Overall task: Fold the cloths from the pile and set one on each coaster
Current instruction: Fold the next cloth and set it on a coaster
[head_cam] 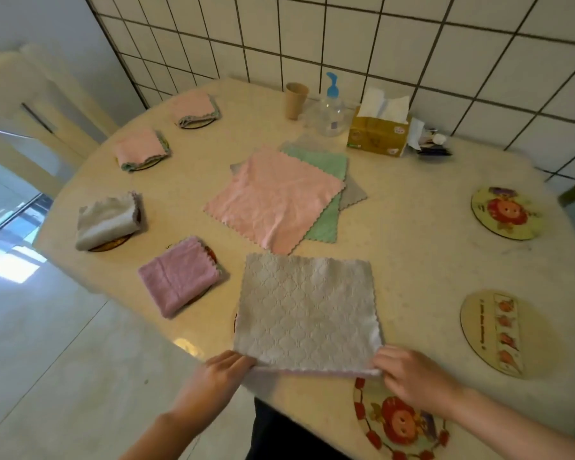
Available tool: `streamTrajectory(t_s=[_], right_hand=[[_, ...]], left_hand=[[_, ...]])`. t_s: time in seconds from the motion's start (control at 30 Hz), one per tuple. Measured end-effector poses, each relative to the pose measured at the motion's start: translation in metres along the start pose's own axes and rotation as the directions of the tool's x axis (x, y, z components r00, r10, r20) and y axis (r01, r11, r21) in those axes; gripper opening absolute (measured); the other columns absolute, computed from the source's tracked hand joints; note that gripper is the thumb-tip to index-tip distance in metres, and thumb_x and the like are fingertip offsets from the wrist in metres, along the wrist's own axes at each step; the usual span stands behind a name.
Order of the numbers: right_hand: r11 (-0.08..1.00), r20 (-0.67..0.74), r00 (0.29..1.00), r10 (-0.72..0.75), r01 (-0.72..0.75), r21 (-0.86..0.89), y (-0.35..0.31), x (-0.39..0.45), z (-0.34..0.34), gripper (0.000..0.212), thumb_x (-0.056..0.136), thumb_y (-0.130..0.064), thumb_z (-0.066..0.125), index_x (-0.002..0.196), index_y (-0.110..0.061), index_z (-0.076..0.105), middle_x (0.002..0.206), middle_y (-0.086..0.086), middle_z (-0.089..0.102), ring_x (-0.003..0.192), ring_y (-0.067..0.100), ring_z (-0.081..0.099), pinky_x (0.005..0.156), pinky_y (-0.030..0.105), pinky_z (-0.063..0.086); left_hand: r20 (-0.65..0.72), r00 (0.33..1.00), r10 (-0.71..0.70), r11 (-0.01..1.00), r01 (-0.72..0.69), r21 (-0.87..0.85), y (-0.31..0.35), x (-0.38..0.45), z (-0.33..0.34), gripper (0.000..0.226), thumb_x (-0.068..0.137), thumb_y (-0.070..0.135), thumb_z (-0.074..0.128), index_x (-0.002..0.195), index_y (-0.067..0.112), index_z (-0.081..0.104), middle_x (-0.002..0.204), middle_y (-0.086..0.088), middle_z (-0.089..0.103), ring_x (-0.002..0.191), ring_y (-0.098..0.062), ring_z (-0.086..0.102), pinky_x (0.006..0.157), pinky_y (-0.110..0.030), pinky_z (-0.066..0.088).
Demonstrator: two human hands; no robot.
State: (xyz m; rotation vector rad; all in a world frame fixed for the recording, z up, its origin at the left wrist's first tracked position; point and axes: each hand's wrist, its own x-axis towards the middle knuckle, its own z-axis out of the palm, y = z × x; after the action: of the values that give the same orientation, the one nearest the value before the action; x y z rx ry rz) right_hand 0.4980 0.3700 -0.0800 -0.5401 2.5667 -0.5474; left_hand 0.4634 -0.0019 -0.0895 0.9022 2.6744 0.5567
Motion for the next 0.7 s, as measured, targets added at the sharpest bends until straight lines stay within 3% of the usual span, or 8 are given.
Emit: streamTrajectory(t_s=[0.13, 0.2, 0.27, 0.37, 0.47, 0.57, 0.7], right_hand=[[0.913, -0.108, 0.957, 0.27, -0.218, 0.344, -0.001, 0.016, -0.026, 0.013, 0.089, -0.016, 0.059, 0.095, -0.028, 0.059, 0.083, -0.013, 0.065, 0.069, 0.002, 0.063, 0.065, 0.023, 0.055], [0.839, -0.204, 0.901, 0.382, -0.246, 0.485, 0.004, 0.029, -0.04, 0.011, 0.088, -0.016, 0.062, 0.086, -0.027, 0.06, 0.078, -0.01, 0.066, 0.068, -0.001, 0.062, 0.059, 0.018, 0.051], [0.779, -0.278, 0.841, 0.463, -0.238, 0.58, 0.012, 0.045, -0.052, 0.008, 0.086, -0.015, 0.065, 0.08, -0.02, 0.062, 0.074, -0.003, 0.067, 0.069, 0.007, 0.064, 0.058, 0.017, 0.048], [0.685, -0.285, 0.773, 0.567, -0.25, 0.684, 0.031, 0.075, -0.058, 0.009, 0.086, -0.016, 0.064, 0.079, -0.012, 0.064, 0.072, 0.006, 0.067, 0.068, 0.021, 0.063, 0.059, 0.032, 0.048], [0.585, -0.23, 0.696, 0.68, -0.326, 0.743, 0.052, 0.105, -0.053, 0.011, 0.086, -0.015, 0.062, 0.077, -0.009, 0.065, 0.074, 0.008, 0.07, 0.072, 0.028, 0.064, 0.063, 0.037, 0.049], [0.546, -0.212, 0.648, 0.732, -0.372, 0.751, 0.065, 0.124, -0.042, 0.019, 0.085, -0.014, 0.061, 0.067, -0.012, 0.06, 0.063, 0.003, 0.063, 0.063, 0.022, 0.055, 0.058, 0.035, 0.043], [0.516, -0.206, 0.589, 0.781, -0.424, 0.744, 0.075, 0.129, -0.032, 0.026, 0.086, -0.018, 0.063, 0.062, -0.012, 0.056, 0.062, 0.008, 0.062, 0.061, 0.02, 0.054, 0.062, 0.044, 0.051]], left_hand=[[-0.016, 0.972, -0.234, 0.954, 0.227, -0.195, -0.003, 0.027, -0.022, 0.018, 0.088, 0.019, 0.06, 0.102, 0.031, 0.062, 0.091, 0.015, 0.063, 0.08, 0.002, 0.056, 0.073, -0.008, 0.042], [-0.013, 0.945, -0.327, 0.906, 0.31, -0.289, -0.011, 0.049, -0.034, 0.028, 0.082, 0.01, 0.065, 0.099, 0.032, 0.064, 0.092, 0.016, 0.065, 0.079, 0.001, 0.059, 0.072, -0.01, 0.046], [-0.038, 0.899, -0.437, 0.816, 0.378, -0.438, -0.017, 0.073, -0.048, 0.035, 0.078, 0.006, 0.068, 0.095, 0.036, 0.062, 0.085, 0.006, 0.066, 0.072, -0.005, 0.06, 0.066, -0.015, 0.05], [-0.069, 0.776, -0.627, 0.618, 0.442, -0.651, -0.024, 0.114, -0.066, 0.026, 0.081, 0.011, 0.072, 0.099, 0.028, 0.062, 0.075, -0.002, 0.062, 0.063, -0.012, 0.057, 0.051, -0.015, 0.048], [0.002, 0.679, -0.734, 0.452, 0.492, -0.744, -0.033, 0.15, -0.063, 0.021, 0.082, 0.018, 0.073, 0.099, 0.022, 0.062, 0.081, 0.0, 0.066, 0.068, -0.014, 0.059, 0.054, -0.025, 0.049], [-0.037, 0.631, -0.775, 0.48, 0.55, -0.684, -0.046, 0.171, -0.049, 0.013, 0.083, 0.02, 0.071, 0.092, 0.016, 0.064, 0.08, -0.002, 0.066, 0.074, -0.02, 0.06, 0.061, -0.03, 0.051], [-0.066, 0.628, -0.775, 0.518, 0.573, -0.635, -0.055, 0.183, -0.038, 0.008, 0.084, 0.019, 0.069, 0.087, 0.014, 0.063, 0.07, 0.004, 0.059, 0.065, -0.013, 0.053, 0.054, -0.024, 0.039]])
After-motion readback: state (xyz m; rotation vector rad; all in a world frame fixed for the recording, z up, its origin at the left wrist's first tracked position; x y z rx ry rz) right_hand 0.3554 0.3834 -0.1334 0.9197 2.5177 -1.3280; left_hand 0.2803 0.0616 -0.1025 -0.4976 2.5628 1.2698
